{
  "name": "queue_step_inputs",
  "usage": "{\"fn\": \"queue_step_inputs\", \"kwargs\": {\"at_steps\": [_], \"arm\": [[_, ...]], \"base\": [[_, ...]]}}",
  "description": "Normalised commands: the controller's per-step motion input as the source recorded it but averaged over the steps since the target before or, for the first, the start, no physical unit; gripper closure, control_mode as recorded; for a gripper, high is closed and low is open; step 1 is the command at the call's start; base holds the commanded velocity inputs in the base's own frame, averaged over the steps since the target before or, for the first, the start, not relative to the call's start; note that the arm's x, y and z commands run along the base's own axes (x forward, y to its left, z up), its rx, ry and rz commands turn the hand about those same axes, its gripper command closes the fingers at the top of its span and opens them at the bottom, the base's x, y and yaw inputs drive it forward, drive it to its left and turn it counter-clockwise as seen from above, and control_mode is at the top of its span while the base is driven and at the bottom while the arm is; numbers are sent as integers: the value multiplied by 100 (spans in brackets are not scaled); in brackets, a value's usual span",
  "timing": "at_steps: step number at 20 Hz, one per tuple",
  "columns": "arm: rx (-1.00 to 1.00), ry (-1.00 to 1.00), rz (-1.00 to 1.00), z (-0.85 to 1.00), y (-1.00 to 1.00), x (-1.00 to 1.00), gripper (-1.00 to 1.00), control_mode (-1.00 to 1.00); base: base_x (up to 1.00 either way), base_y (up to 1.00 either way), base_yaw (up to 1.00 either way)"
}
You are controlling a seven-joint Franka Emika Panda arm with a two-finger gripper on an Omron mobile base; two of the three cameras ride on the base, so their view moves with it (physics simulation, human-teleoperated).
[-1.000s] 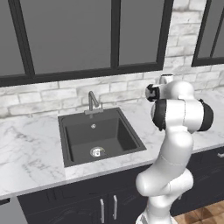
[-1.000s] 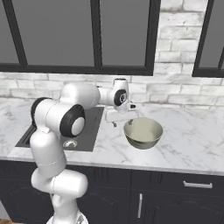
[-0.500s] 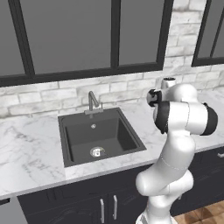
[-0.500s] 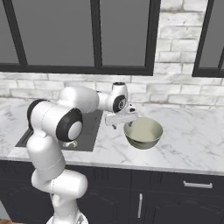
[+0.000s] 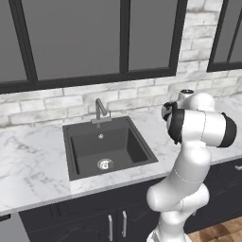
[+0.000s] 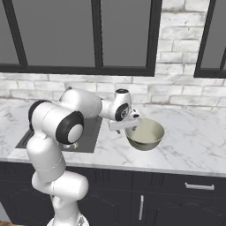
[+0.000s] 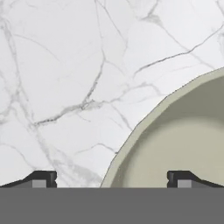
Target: Clear the mugs and bowl far away from the sink.
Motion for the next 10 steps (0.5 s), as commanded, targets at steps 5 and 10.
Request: {"fn": "queue_step_inputs", "kwargs": {"at_steps": [5, 10], "arm": [[0, -5, 0, -21, -10, 1, -100, -100], [0, -1, 0, -21, 0, 0, 100, -100]], "base": [[0, 0, 0], [0, 0, 0]]}}
